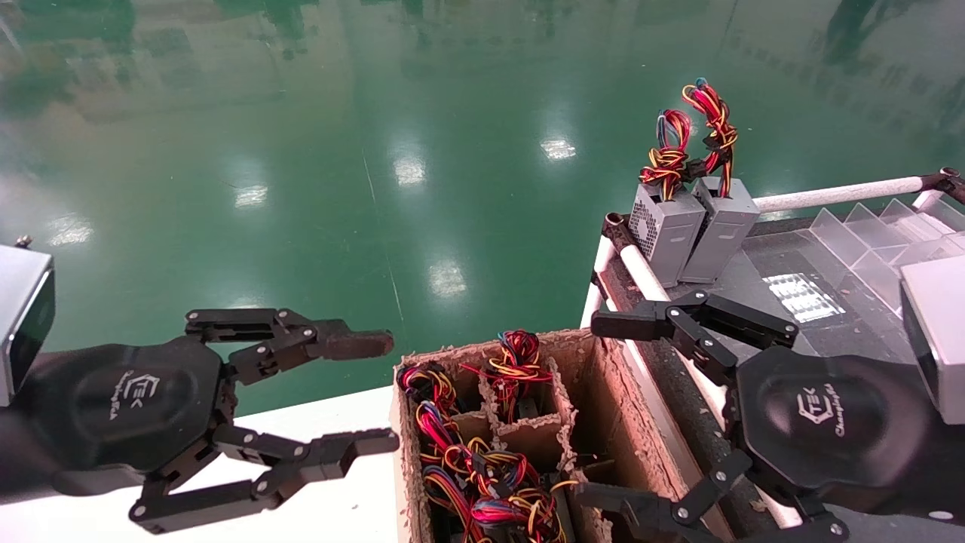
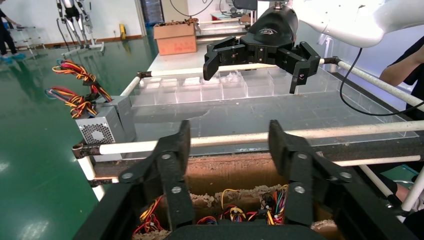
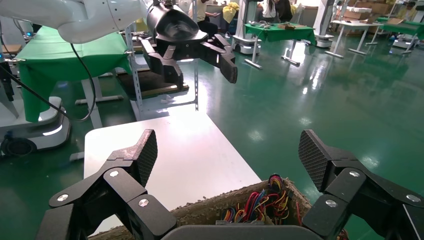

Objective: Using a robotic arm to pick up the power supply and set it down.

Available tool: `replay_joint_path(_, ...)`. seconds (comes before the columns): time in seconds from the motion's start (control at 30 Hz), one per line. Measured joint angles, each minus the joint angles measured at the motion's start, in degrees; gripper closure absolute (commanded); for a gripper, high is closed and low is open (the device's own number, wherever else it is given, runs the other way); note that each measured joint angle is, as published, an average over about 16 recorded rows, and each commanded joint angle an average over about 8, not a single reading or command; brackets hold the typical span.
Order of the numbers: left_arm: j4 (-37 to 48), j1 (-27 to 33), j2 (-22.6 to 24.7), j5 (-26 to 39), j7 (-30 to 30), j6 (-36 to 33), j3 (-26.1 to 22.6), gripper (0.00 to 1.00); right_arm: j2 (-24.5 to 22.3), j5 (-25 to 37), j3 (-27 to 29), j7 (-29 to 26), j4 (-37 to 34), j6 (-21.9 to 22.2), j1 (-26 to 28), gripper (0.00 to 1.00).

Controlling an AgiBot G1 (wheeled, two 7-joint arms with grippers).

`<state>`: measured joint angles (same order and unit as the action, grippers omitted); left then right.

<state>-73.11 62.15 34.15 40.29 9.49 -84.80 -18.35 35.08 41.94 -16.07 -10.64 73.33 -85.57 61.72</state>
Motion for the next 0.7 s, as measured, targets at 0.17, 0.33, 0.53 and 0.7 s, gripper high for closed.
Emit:
replay_joint_path(0.17, 0.0, 0.0, 0.0, 0.0, 0.0, 0.0, 0.0, 1.0, 0.0, 0.0, 0.0, 0.0, 0.0, 0.0, 0.0, 0.0)
replay_joint_path(0.33, 0.0, 0.0, 0.0, 0.0, 0.0, 0.0, 0.0, 1.0, 0.0, 0.0, 0.0, 0.0, 0.0, 0.0, 0.0, 0.0)
replay_joint_path(0.53, 0.0, 0.0, 0.0, 0.0, 0.0, 0.0, 0.0, 1.0, 0.0, 0.0, 0.0, 0.0, 0.0, 0.0, 0.0, 0.0)
replay_joint_path(0.7, 0.0, 0.0, 0.0, 0.0, 0.0, 0.0, 0.0, 1.0, 0.0, 0.0, 0.0, 0.0, 0.0, 0.0, 0.0, 0.0)
